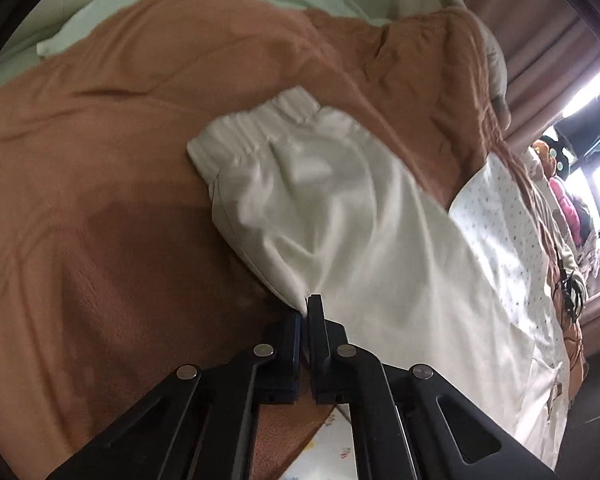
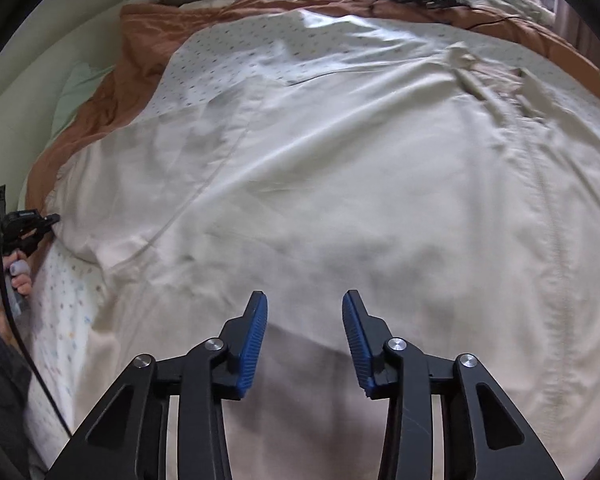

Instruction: Fold large clothes

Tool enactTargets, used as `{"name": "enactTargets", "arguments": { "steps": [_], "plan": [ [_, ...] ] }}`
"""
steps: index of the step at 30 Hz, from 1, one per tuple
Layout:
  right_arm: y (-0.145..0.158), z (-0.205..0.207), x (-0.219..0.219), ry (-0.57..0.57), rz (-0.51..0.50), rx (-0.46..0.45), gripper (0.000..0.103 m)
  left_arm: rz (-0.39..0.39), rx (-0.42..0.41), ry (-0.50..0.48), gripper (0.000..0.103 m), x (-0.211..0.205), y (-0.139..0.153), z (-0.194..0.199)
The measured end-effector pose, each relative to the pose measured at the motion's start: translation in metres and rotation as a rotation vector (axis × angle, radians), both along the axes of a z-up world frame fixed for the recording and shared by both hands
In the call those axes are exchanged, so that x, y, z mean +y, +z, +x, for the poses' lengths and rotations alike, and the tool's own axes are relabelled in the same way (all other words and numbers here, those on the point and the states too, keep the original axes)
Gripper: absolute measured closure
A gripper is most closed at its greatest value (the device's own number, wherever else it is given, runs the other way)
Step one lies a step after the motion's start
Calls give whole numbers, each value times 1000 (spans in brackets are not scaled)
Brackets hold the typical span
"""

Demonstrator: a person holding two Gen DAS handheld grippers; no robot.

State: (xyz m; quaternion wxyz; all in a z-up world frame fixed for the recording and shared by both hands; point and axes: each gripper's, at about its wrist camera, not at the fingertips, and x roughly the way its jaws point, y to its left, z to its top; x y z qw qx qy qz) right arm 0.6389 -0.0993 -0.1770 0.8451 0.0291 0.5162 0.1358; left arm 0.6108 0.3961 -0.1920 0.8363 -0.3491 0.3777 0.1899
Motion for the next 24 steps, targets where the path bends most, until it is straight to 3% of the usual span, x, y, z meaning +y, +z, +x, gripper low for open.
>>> {"name": "enactTargets", "arguments": {
  "steps": [3, 12, 15, 17, 20, 24],
  "plan": [
    [-4, 5, 25, 49, 38, 12, 68, 64, -55, -32, 101, -10, 30, -6],
    [-10, 11, 93, 147, 203, 40, 83, 99, -236, -161, 101, -44, 141, -17],
    [-34, 14, 110, 142, 208, 128, 93, 103, -284, -212, 101, -66, 175, -16],
    [-33, 13, 111, 146, 219, 112, 93, 126, -291, -243, 101, -81, 193, -15],
    [-24, 11, 100, 166, 250, 164, 93, 138, -318, -297, 101, -104, 218, -16],
    [6, -5, 65, 145, 217, 98, 93, 154, -362, -364, 101, -136, 251, -20]
  ]
}}
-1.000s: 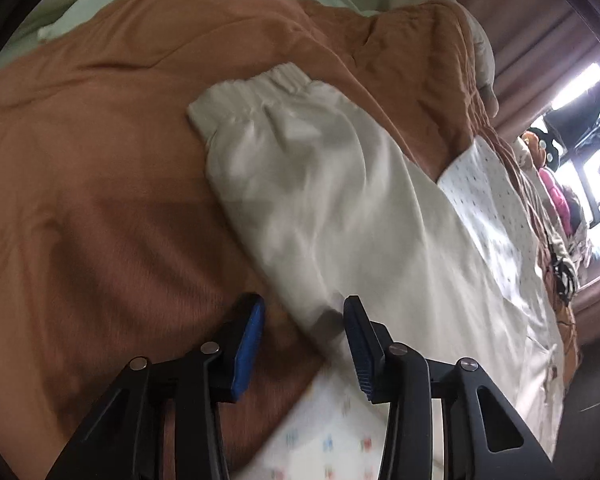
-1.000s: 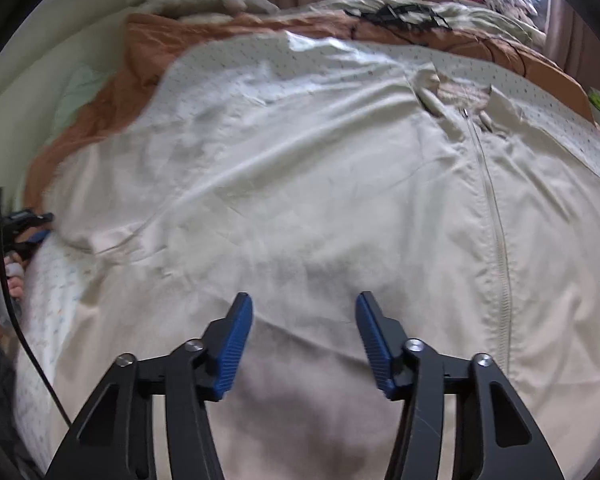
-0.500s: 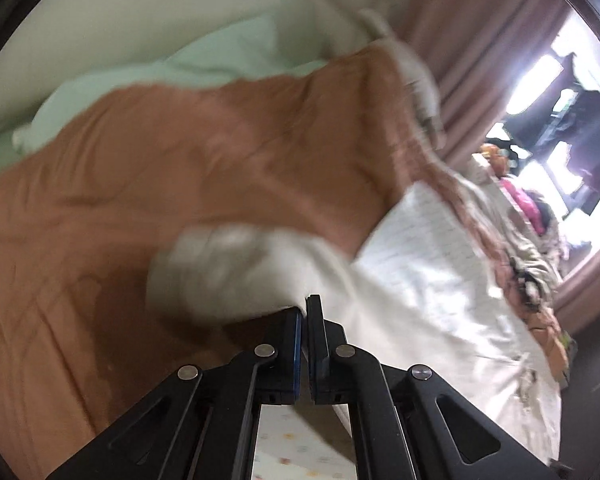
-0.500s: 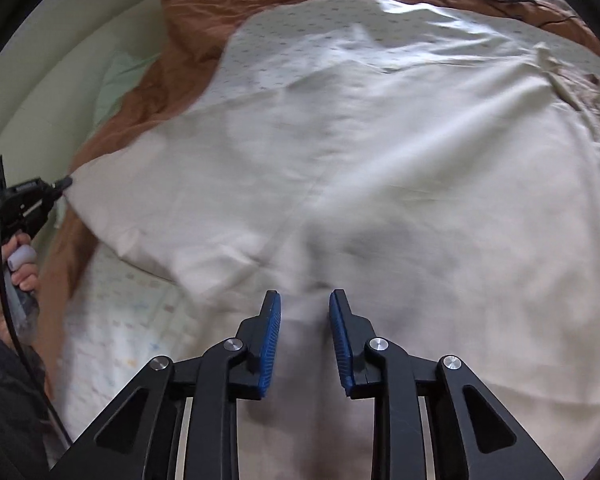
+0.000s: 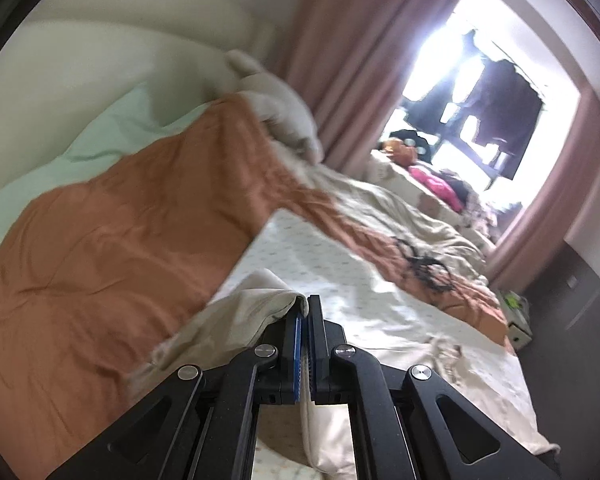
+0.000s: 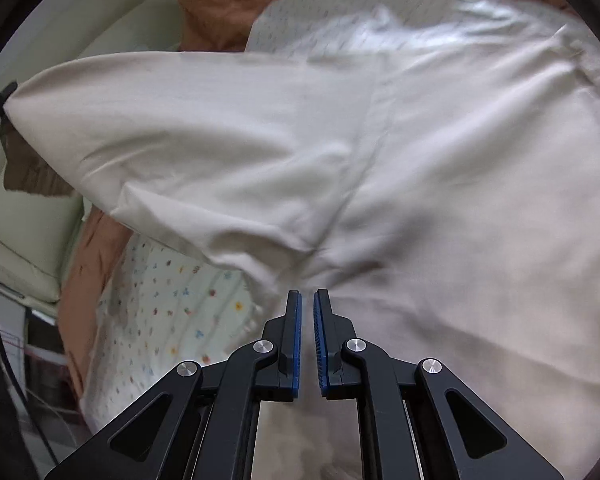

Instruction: Fold large clothes

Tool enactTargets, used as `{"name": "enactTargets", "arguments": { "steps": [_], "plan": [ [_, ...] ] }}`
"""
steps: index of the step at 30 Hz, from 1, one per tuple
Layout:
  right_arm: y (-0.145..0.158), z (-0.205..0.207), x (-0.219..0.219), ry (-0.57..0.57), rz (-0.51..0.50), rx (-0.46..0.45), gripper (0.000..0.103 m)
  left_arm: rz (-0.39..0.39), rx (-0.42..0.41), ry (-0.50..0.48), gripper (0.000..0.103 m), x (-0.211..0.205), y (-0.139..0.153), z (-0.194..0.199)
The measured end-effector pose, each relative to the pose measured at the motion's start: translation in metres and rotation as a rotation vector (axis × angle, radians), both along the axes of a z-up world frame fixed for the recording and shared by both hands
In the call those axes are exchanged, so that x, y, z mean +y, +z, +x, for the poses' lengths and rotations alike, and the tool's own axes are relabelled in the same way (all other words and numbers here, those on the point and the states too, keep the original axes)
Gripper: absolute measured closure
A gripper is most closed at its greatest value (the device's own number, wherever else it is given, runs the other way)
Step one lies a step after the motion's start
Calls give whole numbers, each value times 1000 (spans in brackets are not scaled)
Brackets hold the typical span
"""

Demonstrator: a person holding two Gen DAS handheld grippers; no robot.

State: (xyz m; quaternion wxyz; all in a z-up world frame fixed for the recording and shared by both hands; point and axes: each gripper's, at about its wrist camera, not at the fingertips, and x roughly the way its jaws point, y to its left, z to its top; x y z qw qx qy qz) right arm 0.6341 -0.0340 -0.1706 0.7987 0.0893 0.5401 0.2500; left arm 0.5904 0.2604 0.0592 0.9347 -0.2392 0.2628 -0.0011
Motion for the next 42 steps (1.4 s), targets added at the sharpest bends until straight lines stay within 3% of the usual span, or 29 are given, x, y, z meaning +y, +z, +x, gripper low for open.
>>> {"name": "enactTargets", "arguments": {
  "steps": [6, 9, 10, 17, 21, 23, 26, 28, 32, 36, 38, 40, 42],
  "plan": [
    [42, -29, -77, -61, -19, -67, 90, 21, -32, -91, 101, -61, 29, -1],
    [59, -50, -117, -106, -38, -120, 68, 22, -28, -129, 101, -89, 34, 1],
    [63, -54, -129, -120, -51, -138, 65, 25, -29, -144, 101, -101, 37, 0],
    [70, -86, -205, -193, -89, -203, 65, 64, -14, -214, 101, -171, 45, 2],
    [58, -97, -227, -199, -46, -228, 65, 98, -7, -247, 101, -210, 48, 2],
    [52, -93, -229, -209, -77, -197, 65, 121, 4, -264, 101, -230, 48, 2],
    [65, -92, -236, -193, -56, -212, 65, 139, 13, -297, 101, -259, 45, 2],
    [69, -97, -248, -205, -17, -227, 59, 149, 20, -318, 101, -279, 38, 4],
    [54, -96, -267, -287, -21, -156, 57, 128, 69, -361, 101, -312, 16, 10],
    [48, -92, -288, -329, 44, -88, 57, 83, 209, -462, 100, -350, -29, 17],
    [50, -93, -297, -358, 24, -101, 57, 57, 296, -498, 88, -361, -55, 18],
    [48, -92, -305, -380, 31, -89, 57, -4, 387, -526, 47, -367, -88, 14],
    [41, -90, -312, -402, 49, -58, 57, -47, 439, -523, 33, -364, -114, 6]
  ]
}}
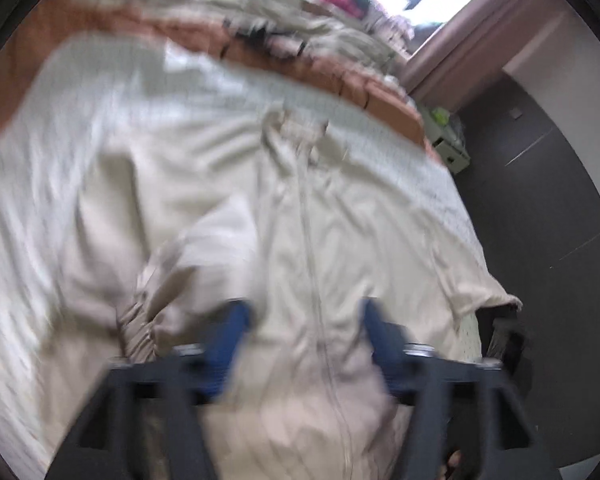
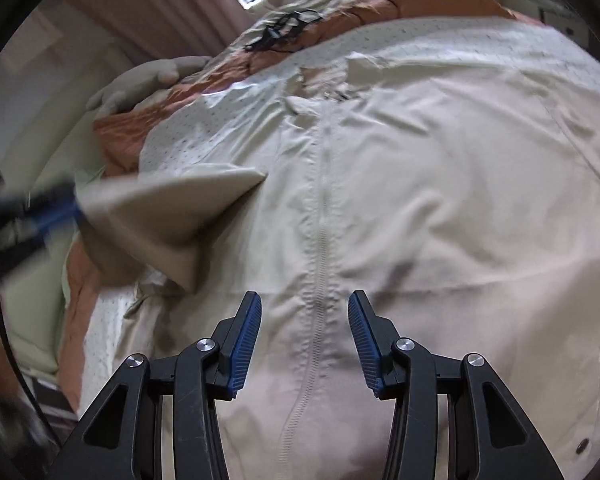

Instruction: Fold large clothes

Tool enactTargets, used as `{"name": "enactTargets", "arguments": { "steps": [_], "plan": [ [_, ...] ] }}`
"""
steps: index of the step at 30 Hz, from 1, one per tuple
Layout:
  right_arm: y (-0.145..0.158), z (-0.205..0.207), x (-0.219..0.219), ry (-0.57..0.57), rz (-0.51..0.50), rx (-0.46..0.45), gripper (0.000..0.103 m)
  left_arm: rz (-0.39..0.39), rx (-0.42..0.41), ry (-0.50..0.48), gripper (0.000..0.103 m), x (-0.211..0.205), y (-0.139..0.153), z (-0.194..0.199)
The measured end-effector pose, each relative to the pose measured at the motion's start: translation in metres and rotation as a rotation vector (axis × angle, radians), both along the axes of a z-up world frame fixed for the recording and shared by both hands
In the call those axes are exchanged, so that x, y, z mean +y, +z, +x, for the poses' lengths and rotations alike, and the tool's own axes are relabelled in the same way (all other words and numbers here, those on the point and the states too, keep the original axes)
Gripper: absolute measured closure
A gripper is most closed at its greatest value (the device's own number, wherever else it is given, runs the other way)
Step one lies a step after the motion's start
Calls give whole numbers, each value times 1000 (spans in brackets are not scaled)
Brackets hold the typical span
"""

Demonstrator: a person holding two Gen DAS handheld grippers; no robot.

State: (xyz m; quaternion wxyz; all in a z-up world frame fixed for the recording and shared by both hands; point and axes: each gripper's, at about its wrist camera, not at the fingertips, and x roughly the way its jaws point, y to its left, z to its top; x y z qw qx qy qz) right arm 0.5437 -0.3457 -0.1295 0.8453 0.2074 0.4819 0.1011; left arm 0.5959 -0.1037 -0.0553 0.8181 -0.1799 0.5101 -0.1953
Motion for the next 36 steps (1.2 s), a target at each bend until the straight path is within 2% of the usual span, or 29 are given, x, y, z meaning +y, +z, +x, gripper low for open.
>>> {"name": "enactTargets", "arguments": {
  "steps": [2, 5, 8, 13, 16, 18, 20, 23, 27, 30, 32, 34, 36],
  "plan": [
    [-3, 2, -4, -12, 20, 14, 57, -38, 29, 20, 33, 9, -19, -11],
    [-1, 2, -6, -18, 25, 4, 57, -74, 42, 62, 33, 27, -29, -31],
    [2, 2, -2, -13, 9, -14, 57, -59, 16, 109, 33, 41, -25, -48],
    [9, 1, 10, 9, -4, -59, 57, -125, -85, 179, 33, 57, -7, -73],
    [15, -2, 17, 27, -26, -97, 57, -67, -171, 228, 33, 62, 1, -82],
    [21, -5, 25, 46, -36, -124, 57, -3, -205, 272, 33, 68, -1, -82],
    [26, -7, 34, 74, -50, -151, 57, 27, -213, 298, 33, 73, -6, -78],
    [35, -12, 54, 123, -112, -192, 57, 31, -211, 338, 33, 88, -21, -76],
    [40, -16, 76, 158, -175, -236, 57, 29, -186, 359, 42, 106, -31, -71],
    [38, -13, 88, 180, -163, -240, 57, 17, -200, 382, 43, 125, -32, -72],
    [38, -10, 101, 201, -181, -249, 57, 11, -193, 403, 47, 136, -36, -74],
    [39, -10, 111, 220, -193, -263, 57, -9, -172, 409, 55, 147, -43, -76],
    [38, -10, 120, 239, -185, -266, 57, -11, -159, 425, 57, 156, -47, -79]
  ]
}}
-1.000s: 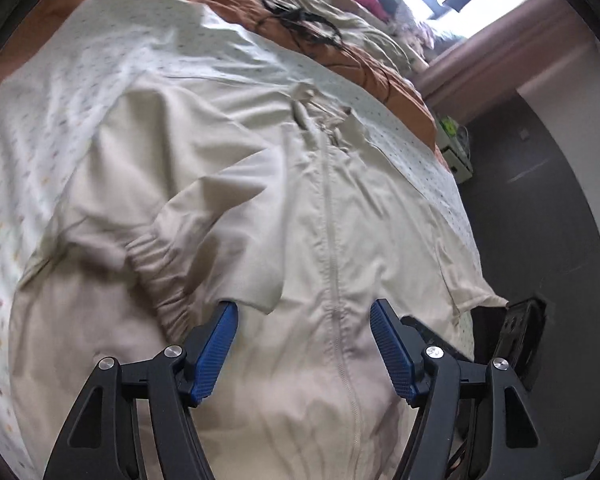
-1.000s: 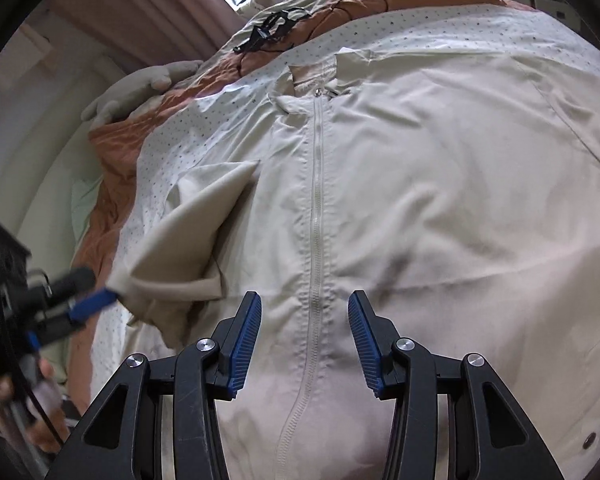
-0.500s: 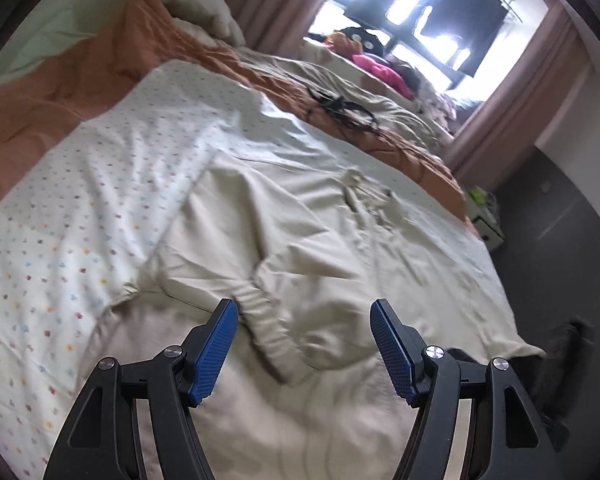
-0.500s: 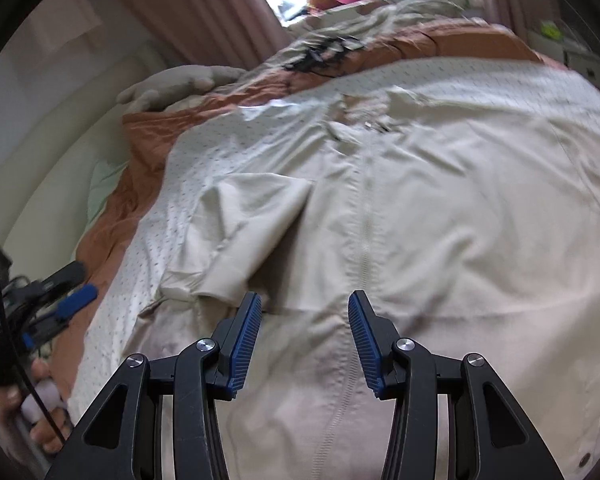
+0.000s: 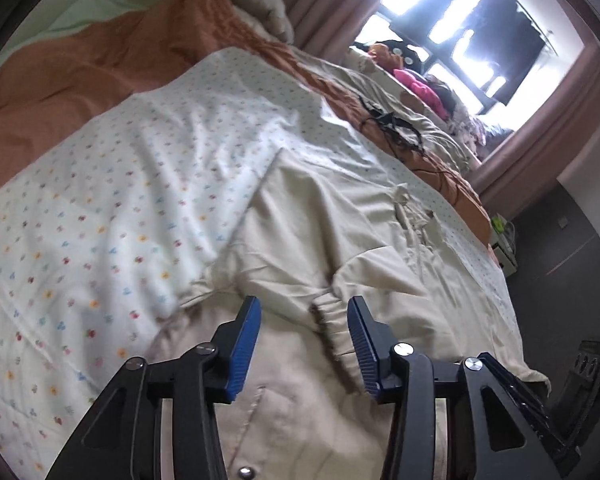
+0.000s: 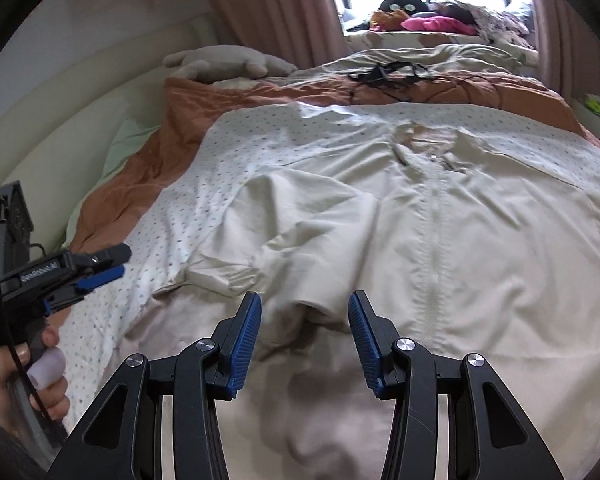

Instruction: Fold large clothes

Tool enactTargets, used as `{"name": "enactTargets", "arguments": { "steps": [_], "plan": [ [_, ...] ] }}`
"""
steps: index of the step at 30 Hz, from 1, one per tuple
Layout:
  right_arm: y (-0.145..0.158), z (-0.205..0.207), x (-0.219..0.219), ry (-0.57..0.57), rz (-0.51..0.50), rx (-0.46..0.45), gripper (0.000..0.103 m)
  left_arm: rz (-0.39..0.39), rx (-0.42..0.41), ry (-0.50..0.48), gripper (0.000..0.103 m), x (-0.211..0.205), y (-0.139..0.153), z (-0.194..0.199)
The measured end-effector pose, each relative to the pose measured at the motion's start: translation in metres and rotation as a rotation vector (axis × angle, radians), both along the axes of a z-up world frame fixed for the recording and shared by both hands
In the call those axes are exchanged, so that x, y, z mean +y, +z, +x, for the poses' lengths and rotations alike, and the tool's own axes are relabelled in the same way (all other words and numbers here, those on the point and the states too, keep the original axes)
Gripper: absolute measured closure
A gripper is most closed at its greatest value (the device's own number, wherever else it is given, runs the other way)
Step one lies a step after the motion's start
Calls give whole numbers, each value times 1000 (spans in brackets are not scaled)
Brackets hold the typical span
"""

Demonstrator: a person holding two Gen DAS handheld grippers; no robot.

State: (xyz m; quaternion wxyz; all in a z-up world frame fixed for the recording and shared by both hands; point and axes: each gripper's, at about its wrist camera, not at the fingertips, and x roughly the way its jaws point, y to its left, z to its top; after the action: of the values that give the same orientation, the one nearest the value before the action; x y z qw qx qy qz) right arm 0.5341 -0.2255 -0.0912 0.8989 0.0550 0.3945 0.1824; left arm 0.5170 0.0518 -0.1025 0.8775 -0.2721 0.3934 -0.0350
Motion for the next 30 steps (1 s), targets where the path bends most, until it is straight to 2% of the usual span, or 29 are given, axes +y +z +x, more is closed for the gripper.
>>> {"name": "enactTargets", "arguments": {
  "steps": [7, 11, 14, 16, 17, 22, 26, 27, 28, 29, 30],
  "plan": [
    [-9, 10, 42, 91, 11, 16, 57, -67, 34, 87, 62, 31, -15, -6],
    [-25, 31, 70, 124, 13, 72, 57, -109, 34, 125, 63, 48, -19, -12],
    [-39, 45, 87, 107, -90, 96, 53, -138, 34, 173, 63, 65, -20, -18],
    [-50, 53, 97, 108, -156, 115, 33, -149, 34, 189, 63, 72, -21, -20],
    [-56, 57, 101, 103, -185, 128, 30, -154, 36, 197, 63, 76, -22, -21],
    [-91, 68, 115, 83, -371, 219, 29, -190, 60, 219, 63, 80, -27, -25],
    [-101, 68, 110, 39, -514, 224, 29, -142, 84, 201, 63, 67, -26, -20],
    [-100, 68, 105, 25, -527, 225, 29, -131, 80, 182, 63, 62, -25, -19],
    [-98, 69, 100, 13, -538, 228, 36, -127, 77, 173, 63, 59, -24, -17],
    [-97, 69, 93, 4, -544, 231, 45, -125, 75, 162, 63, 56, -23, -17],
    [-95, 70, 86, 13, -530, 245, 60, -126, 75, 159, 63, 54, -23, -16]
  ]
}}
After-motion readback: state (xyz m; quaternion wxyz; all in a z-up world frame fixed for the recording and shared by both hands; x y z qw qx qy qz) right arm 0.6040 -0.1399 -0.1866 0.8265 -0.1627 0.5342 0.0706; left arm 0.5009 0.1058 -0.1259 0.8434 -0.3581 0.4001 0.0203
